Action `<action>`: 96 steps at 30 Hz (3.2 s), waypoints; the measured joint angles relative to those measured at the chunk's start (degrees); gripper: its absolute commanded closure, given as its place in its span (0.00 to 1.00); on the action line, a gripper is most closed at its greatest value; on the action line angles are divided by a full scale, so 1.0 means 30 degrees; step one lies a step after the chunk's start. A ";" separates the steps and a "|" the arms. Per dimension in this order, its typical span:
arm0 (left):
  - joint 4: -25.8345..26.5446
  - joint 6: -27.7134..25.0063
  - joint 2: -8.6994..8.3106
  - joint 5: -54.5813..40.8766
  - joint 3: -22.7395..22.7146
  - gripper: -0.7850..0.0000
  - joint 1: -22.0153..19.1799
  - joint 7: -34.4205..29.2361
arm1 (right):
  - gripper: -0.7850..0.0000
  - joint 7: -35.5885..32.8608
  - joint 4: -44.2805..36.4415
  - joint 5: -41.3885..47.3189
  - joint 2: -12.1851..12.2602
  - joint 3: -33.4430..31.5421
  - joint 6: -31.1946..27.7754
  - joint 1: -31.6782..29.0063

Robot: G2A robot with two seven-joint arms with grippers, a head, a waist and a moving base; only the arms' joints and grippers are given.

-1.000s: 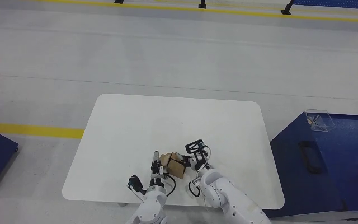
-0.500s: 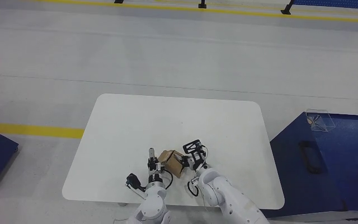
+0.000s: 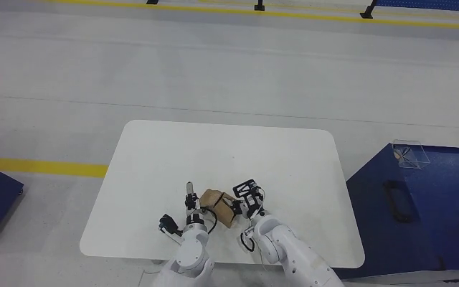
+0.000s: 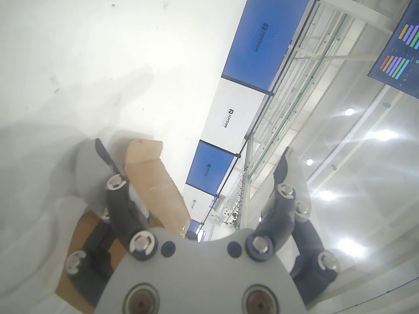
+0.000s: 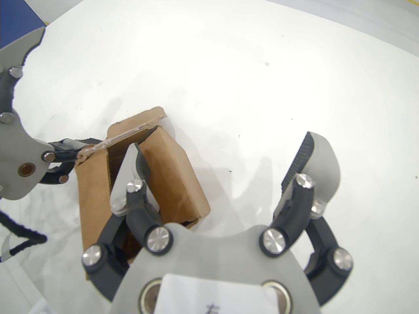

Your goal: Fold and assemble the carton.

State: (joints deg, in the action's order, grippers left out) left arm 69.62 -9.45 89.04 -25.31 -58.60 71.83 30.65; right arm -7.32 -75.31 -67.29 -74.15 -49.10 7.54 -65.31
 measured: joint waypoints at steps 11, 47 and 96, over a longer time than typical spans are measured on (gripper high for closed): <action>-0.0404 -0.5043 0.0145 0.0423 -0.0751 0.00 0.0239 -0.2114 | 0.00 -0.0286 0.0318 -0.0540 -0.0243 -0.0150 -0.0169 0.0086; 0.2270 -0.1395 0.0621 0.3573 0.1256 0.00 0.2270 -0.5618 | 0.00 -0.0830 -0.2696 0.0982 0.0280 -0.5599 -0.0915 -0.1756; -0.0939 -0.2515 0.1757 -0.1576 -0.0198 0.00 0.0813 -0.4188 | 0.00 -0.0264 -0.0355 -0.2660 -0.0792 -0.3083 0.0353 -0.1065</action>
State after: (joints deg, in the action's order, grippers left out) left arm 66.80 -16.99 94.31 -30.04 -59.19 74.27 18.09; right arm -8.11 -76.38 -75.27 -76.52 -58.35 8.60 -68.51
